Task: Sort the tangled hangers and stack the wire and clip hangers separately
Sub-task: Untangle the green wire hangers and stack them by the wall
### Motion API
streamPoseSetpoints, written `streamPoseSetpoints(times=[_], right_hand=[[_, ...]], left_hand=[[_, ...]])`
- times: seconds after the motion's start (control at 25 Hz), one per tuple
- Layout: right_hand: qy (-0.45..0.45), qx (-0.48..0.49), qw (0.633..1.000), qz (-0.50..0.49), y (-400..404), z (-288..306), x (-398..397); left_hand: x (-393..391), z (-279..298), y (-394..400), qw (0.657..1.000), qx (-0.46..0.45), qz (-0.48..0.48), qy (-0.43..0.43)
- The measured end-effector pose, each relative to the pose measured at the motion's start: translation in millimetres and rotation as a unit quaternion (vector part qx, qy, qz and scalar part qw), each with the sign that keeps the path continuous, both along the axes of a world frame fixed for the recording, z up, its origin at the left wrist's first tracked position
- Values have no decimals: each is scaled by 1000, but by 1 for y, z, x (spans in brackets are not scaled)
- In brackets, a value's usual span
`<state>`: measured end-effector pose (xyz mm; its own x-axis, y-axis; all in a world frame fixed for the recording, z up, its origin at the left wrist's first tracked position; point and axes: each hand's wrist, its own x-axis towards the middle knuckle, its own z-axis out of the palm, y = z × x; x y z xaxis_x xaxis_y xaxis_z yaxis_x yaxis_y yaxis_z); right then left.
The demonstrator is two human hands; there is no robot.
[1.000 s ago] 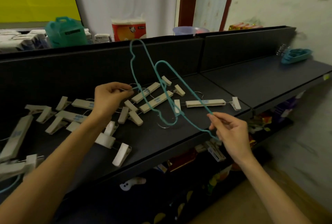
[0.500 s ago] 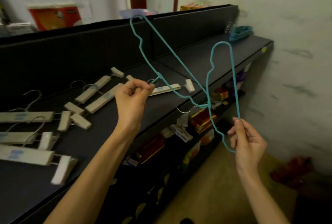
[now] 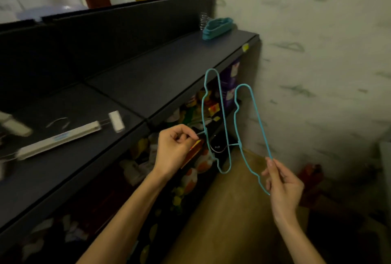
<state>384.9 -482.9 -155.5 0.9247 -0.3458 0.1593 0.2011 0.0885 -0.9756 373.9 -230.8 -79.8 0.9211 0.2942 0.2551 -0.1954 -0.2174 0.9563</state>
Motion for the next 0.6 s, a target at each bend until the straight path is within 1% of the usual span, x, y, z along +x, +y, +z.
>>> streamPoseSetpoints(times=[0.08, 0.16, 0.28, 0.44, 0.56, 0.6], right_hand=[[6, -6, 1000, -6, -31, -3, 44], [13, 10, 1000, -10, -57, 3, 88], [18, 46, 999, 3, -81, 23, 157], [30, 85, 996, 10, -85, 43, 251], [9, 94, 995, 30, -78, 57, 321], [-7, 90, 995, 41, -75, 62, 347]], left_hand=[[49, -3, -33, 1000, 10, -23, 7], [103, -1, -55, 999, 23, -29, 13], [179, 16, -74, 999, -5, -26, 29], [269, 49, -90, 999, -39, -16, 31], [344, 67, -84, 997, -79, 13, 22], [370, 73, -78, 994, -106, 18, 18]])
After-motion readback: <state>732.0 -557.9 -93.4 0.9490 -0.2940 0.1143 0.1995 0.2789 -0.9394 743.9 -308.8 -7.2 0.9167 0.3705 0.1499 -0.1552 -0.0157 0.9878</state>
